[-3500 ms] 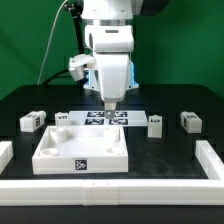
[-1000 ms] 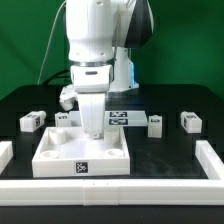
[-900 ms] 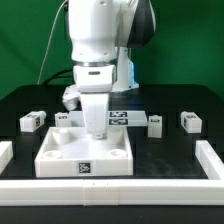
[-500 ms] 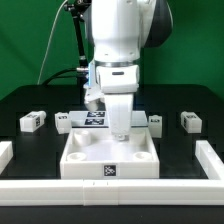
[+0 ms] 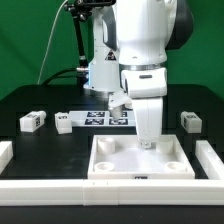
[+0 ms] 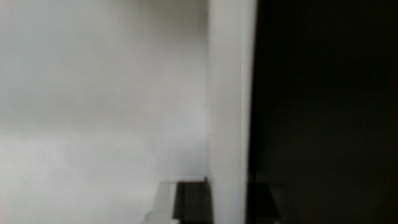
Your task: Assemble one leg
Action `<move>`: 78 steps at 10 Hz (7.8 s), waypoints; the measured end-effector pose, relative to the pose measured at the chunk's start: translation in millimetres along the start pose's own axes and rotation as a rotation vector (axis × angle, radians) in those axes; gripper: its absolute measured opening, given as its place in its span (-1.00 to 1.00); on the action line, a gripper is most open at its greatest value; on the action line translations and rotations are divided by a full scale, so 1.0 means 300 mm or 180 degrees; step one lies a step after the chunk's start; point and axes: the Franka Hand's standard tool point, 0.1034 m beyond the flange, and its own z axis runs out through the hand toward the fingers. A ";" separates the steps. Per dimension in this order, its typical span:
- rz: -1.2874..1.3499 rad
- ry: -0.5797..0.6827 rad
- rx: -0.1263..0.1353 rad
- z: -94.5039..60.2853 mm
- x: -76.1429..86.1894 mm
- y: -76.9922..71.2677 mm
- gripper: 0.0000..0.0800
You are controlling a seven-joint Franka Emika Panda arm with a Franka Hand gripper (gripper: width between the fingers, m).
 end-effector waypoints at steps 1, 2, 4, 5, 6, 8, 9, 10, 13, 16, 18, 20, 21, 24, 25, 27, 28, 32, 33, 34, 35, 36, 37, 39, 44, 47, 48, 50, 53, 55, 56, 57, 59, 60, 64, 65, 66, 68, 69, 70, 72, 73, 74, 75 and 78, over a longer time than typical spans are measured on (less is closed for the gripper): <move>0.0077 0.0005 -0.0008 0.001 0.025 0.009 -0.85; 0.0124 0.0011 -0.0008 0.002 0.052 0.019 -0.85; 0.0104 0.0011 0.0019 0.004 0.087 0.020 -0.85; 0.0076 0.0009 0.0022 0.005 0.086 0.020 -0.85; 0.0072 0.0009 0.0022 0.005 0.083 0.020 -0.85; 0.0078 0.0008 0.0023 0.005 0.082 0.020 -0.74; 0.0079 0.0008 0.0023 0.005 0.081 0.020 -0.74; 0.0080 0.0007 0.0023 0.005 0.080 0.020 -0.21; 0.0082 0.0007 0.0023 0.005 0.079 0.020 0.50; 0.0085 0.0007 0.0023 0.005 0.078 0.020 0.62; 0.0086 0.0007 0.0023 0.005 0.077 0.020 0.62; 0.0086 0.0007 0.0022 0.004 0.077 0.020 0.62; 0.0136 -0.0008 0.0008 -0.025 0.079 0.008 0.62; 0.0416 -0.0073 -0.0039 -0.143 0.123 -0.082 0.62; 0.0492 -0.0076 -0.0036 -0.145 0.125 -0.092 0.62; 0.0520 -0.0075 -0.0028 -0.139 0.120 -0.089 0.62; 0.0582 -0.0072 -0.0026 -0.138 0.121 -0.090 0.62; 0.2046 -0.0009 -0.0036 -0.123 0.120 -0.118 0.62; 0.2381 -0.0012 -0.0010 -0.114 0.126 -0.143 0.62; 0.2919 0.0017 -0.0006 -0.111 0.151 -0.158 0.62; 0.3329 0.0020 0.0010 -0.108 0.189 -0.172 0.62; 0.3762 0.0033 0.0041 -0.106 0.221 -0.184 0.62; 0.4116 0.0046 0.0070 -0.106 0.250 -0.194 0.62; 0.4596 0.0128 0.0093 -0.108 0.296 -0.200 0.62; 0.4894 -0.0192 0.0342 -0.082 0.310 -0.245 0.62; 0.4855 -0.0951 0.0880 -0.065 0.347 -0.295 0.62; 0.4824 -0.1211 0.1066 -0.055 0.343 -0.318 0.62; 0.4748 -0.1653 0.1409 -0.039 0.335 -0.338 0.62; 0.4629 -0.2147 0.1810 -0.012 0.334 -0.361 0.62; 0.4582 -0.2239 0.1901 -0.006 0.351 -0.352 0.62; 0.4563 -0.2222 0.1895 -0.008 0.360 -0.354 0.62; 0.4533 -0.2211 0.1902 -0.007 0.370 -0.358 0.62; 0.4465 -0.2223 0.1929 0.001 0.367 -0.380 0.62; 0.4464 -0.2261 0.1946 0.010 0.357 -0.401 0.62; 0.4463 -0.2315 0.1955 0.020 0.353 -0.430 0.31; 0.4461 -0.2314 0.1957 0.020 0.352 -0.430 -0.04; 0.4461 -0.2314 0.1957 0.020 0.353 -0.430 -0.28; 0.4461 -0.2314 0.1957 0.020 0.352 -0.430 -0.28; 0.4461 -0.2314 0.1957 0.020 0.352 -0.430 -0.28; 0.4461 -0.2314 0.1957 0.020 0.352 -0.430 -0.28; 0.4436 -0.2297 0.1968 0.019 0.350 -0.428 -0.28; 0.4316 -0.2200 0.2012 0.010 0.334 -0.411 -0.28; 0.4308 -0.2221 0.2040 -0.029 0.324 -0.400 -0.28; 0.4280 -0.2232 0.2063 -0.086 0.318 -0.384 -0.28; 0.4293 -0.2179 0.2105 -0.184 0.283 -0.324 -0.27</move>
Offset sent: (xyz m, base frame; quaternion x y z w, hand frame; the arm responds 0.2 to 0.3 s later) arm 0.0185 0.0244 0.0015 -0.0063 0.0035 -0.0013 1.0000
